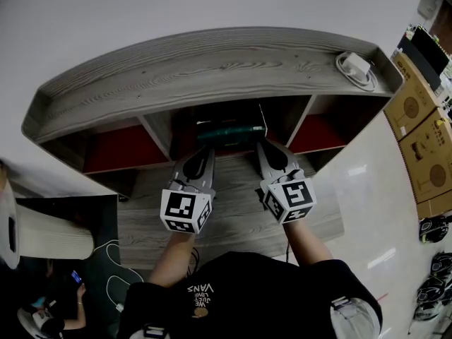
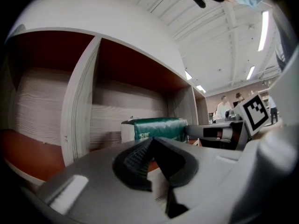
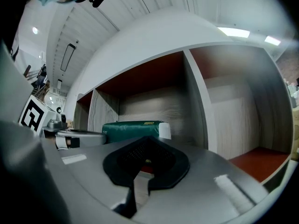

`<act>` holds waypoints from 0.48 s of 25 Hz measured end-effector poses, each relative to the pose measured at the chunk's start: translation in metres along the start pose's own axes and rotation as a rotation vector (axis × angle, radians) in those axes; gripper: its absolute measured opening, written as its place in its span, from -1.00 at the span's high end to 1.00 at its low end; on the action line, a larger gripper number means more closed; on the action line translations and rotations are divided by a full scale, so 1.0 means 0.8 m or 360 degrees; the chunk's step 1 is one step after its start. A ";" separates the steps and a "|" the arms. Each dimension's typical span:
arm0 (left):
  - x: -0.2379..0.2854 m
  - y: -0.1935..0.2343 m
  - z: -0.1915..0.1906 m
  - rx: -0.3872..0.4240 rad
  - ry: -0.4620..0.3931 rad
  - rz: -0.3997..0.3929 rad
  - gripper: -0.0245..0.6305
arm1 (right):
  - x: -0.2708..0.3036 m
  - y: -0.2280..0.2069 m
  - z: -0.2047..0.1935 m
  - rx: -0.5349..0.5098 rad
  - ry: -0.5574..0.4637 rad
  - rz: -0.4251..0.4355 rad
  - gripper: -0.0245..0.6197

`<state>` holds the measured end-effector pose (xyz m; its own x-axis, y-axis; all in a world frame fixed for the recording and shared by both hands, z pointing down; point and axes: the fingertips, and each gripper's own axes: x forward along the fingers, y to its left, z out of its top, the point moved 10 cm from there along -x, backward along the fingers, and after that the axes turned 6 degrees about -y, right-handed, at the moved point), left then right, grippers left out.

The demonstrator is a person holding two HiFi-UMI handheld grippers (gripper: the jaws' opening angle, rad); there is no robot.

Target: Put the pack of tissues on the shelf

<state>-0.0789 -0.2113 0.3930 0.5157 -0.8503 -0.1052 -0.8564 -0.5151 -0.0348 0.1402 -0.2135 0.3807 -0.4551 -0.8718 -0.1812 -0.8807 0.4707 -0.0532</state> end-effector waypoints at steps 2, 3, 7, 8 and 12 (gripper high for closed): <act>0.004 0.004 0.000 -0.0004 0.0006 0.0002 0.77 | 0.005 -0.001 0.000 0.0001 0.0002 0.0001 0.91; 0.006 0.006 0.000 -0.0005 0.0008 0.0002 0.77 | 0.008 -0.002 0.000 -0.0001 0.0005 0.0001 0.91; 0.010 0.009 0.002 0.0000 0.0022 0.0006 0.77 | 0.018 -0.005 -0.001 -0.0011 0.0020 -0.0012 0.91; 0.011 0.009 0.003 0.0009 0.0026 0.0004 0.77 | 0.020 -0.006 -0.001 -0.0011 0.0024 -0.0018 0.91; 0.013 0.009 0.005 0.0009 0.0037 -0.0001 0.77 | 0.024 -0.008 -0.001 -0.0012 0.0033 -0.0034 0.91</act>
<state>-0.0799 -0.2233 0.3879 0.5164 -0.8524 -0.0818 -0.8563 -0.5149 -0.0406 0.1369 -0.2335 0.3779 -0.4387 -0.8844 -0.1594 -0.8912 0.4510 -0.0495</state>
